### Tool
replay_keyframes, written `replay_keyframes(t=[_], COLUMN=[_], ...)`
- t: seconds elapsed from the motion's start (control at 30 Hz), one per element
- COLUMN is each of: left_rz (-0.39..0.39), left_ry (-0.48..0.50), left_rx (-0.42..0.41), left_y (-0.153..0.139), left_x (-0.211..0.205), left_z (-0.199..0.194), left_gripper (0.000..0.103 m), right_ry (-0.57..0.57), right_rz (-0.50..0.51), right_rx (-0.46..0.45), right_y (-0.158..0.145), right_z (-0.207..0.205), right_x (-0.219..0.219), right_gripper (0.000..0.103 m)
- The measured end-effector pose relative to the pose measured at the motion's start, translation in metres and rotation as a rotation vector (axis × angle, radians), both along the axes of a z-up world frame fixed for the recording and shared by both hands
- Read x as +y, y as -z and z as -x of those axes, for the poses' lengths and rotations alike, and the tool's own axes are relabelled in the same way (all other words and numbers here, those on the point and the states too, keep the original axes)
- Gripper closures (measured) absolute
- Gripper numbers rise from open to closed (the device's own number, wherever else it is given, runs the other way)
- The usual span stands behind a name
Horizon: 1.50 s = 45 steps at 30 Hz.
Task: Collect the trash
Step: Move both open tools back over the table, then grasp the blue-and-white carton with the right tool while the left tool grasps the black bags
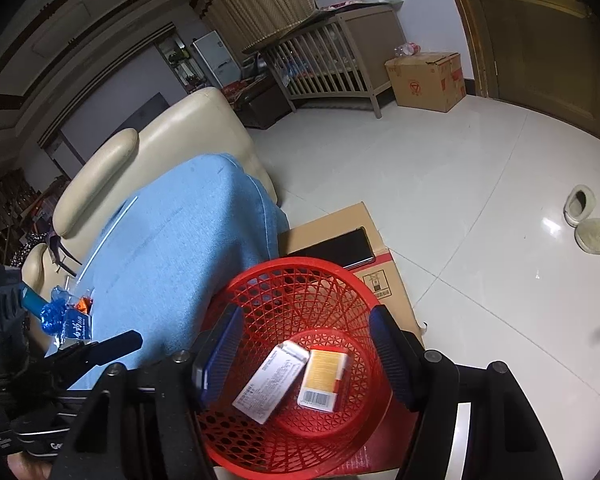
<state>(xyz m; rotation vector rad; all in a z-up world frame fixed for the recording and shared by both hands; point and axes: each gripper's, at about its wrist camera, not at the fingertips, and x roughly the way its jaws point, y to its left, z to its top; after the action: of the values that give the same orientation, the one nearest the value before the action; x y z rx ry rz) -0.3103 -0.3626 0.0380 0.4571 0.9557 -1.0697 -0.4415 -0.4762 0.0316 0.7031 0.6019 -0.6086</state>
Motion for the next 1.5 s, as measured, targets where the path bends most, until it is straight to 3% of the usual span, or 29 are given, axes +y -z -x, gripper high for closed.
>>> replay_keyframes(t=[0.33, 0.57, 0.8, 1.1, 1.23, 1.5], left_rz=[0.08, 0.127, 0.146, 0.163, 0.165, 0.186], left_ry=[-0.145, -0.315, -0.533, -0.797, -0.833, -0.843], left_rx=[-0.007, -0.036, -0.09, -0.026, -0.019, 0.007], left_y=[-0.016, -0.024, -0.02, 0.011, 0.016, 0.019], left_x=[0.058, 0.136, 0.232, 0.332, 0.348, 0.365], left_z=[-0.041, -0.077, -0.116, -0.153, -0.159, -0.168], left_gripper=[0.022, 0.022, 0.022, 0.022, 0.022, 0.022], right_ry=[-0.071, -0.172, -0.364, -0.655, -0.737, -0.771], right_rz=[0.002, 0.022, 0.063, 0.127, 0.137, 0.134], right_rx=[0.041, 0.088, 0.133, 0.159, 0.155, 0.202], right_y=[0.0, -0.003, -0.011, -0.022, -0.025, -0.009], right_z=[-0.03, -0.071, -0.142, -0.259, -0.31, -0.378], right_x=[0.018, 0.049, 0.109, 0.214, 0.253, 0.287], right_gripper=[0.034, 0.034, 0.034, 0.034, 0.034, 0.034])
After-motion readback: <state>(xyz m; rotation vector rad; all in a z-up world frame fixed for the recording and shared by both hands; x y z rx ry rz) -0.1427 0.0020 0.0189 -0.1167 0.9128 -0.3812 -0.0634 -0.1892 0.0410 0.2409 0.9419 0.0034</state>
